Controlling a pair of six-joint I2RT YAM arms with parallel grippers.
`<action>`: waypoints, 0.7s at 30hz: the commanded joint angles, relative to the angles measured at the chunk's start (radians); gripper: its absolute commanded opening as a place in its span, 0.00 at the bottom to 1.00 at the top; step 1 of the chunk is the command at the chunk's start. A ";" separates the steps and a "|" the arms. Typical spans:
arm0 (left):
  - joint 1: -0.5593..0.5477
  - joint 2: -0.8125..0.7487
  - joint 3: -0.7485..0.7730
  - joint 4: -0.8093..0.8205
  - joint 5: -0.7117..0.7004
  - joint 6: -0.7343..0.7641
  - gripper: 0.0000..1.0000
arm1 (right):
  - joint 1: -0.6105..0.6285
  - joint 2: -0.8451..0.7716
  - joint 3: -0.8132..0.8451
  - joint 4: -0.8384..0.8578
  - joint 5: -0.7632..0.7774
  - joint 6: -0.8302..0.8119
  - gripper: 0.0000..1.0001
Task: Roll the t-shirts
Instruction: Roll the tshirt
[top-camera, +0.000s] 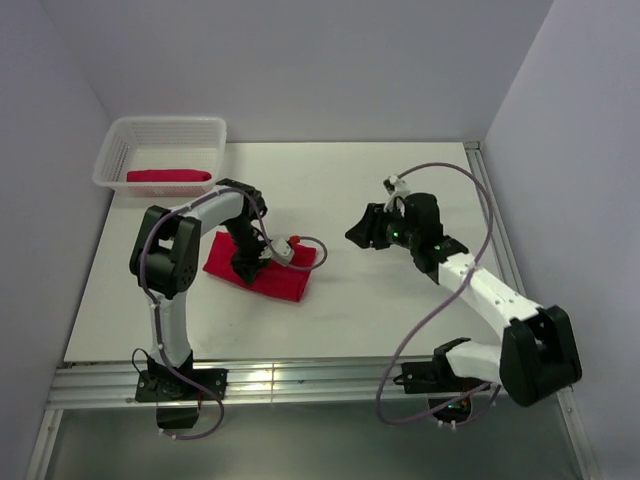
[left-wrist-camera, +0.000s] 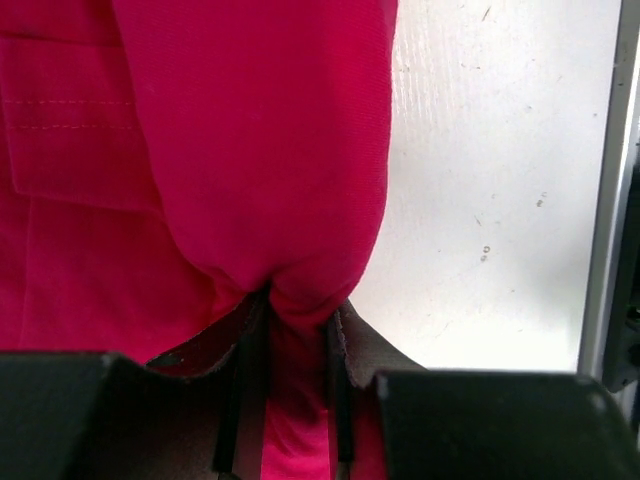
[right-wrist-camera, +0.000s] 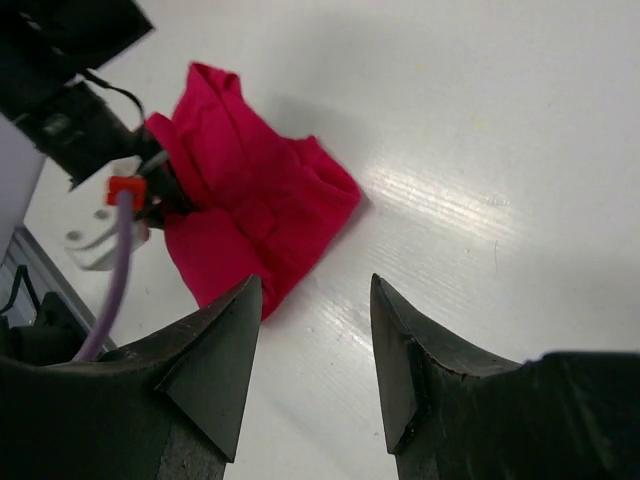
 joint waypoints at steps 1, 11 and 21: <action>-0.012 0.091 -0.008 -0.066 0.001 -0.027 0.00 | 0.005 -0.143 -0.089 0.164 0.056 0.010 0.55; -0.025 0.217 0.041 -0.066 0.009 -0.090 0.00 | 0.430 -0.354 -0.213 0.177 0.375 -0.190 0.50; -0.032 0.251 0.022 -0.066 0.038 -0.077 0.00 | 0.826 -0.084 -0.036 0.126 0.603 -0.355 0.54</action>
